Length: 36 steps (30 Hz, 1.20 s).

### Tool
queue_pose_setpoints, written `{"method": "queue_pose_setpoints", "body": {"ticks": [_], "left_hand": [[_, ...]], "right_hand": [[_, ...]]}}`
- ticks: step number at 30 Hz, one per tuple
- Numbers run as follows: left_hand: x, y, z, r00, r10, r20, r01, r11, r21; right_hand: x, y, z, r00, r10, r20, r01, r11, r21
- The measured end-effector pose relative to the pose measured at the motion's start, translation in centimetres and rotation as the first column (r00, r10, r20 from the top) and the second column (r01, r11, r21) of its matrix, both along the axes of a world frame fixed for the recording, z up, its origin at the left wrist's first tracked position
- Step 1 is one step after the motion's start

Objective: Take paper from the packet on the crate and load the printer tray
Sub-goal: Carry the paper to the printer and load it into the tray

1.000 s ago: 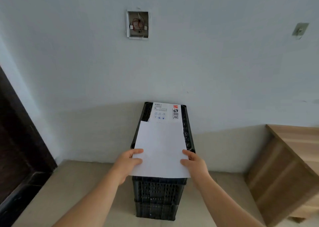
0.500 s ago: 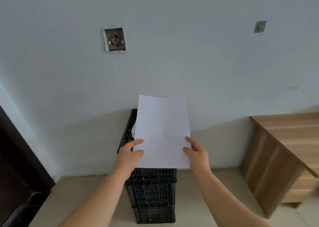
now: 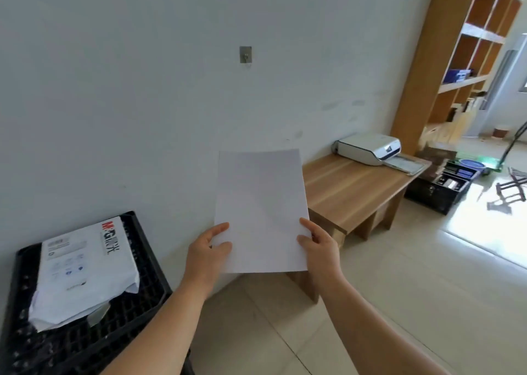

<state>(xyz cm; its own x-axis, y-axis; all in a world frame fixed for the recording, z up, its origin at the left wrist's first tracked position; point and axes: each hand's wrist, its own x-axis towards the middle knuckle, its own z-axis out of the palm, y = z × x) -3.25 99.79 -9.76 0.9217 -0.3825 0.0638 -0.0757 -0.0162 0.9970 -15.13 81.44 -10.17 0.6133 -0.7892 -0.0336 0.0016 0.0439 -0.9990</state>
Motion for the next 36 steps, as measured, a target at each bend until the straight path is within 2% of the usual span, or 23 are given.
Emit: {"method": "queue_pose_setpoints", "body": {"ticks": [8,16,21,28,32,36], "left_hand": [[-1.1,-12.9,0.2,0.956,-0.291,-0.037,0.288,0.955,-0.069],[-4.3,-27.9,0.5,0.894,-0.448,-0.003,0.447,0.893,-0.054],[-6.6,-38.0,1.9,0.855,-0.515,0.061,0.517,0.856,-0.008],[-6.4,-49.8,2.6,0.838,-0.543,0.057,0.544,0.839,0.012],[-5.3,-56.9,1.6,0.832,-0.552,0.051,0.554,0.832,-0.024],[-3.5,-65.0,-0.2,0.823,-0.566,0.046,0.567,0.823,-0.038]], "right_hand": [[-5.6,-8.9,0.7,0.958,-0.285,-0.037,0.282,0.957,-0.069],[-10.8,-21.7,-0.3,0.917,-0.397,-0.035,0.391,0.913,-0.115],[-13.1,-31.4,0.5,0.88,-0.473,-0.035,0.462,0.872,-0.159],[-13.1,-42.8,0.8,0.85,-0.527,-0.001,0.521,0.841,-0.144],[-12.1,-49.2,0.0,0.838,-0.546,0.019,0.544,0.832,-0.103],[-10.9,-56.2,-0.9,0.822,-0.569,-0.012,0.563,0.815,-0.135]]}}
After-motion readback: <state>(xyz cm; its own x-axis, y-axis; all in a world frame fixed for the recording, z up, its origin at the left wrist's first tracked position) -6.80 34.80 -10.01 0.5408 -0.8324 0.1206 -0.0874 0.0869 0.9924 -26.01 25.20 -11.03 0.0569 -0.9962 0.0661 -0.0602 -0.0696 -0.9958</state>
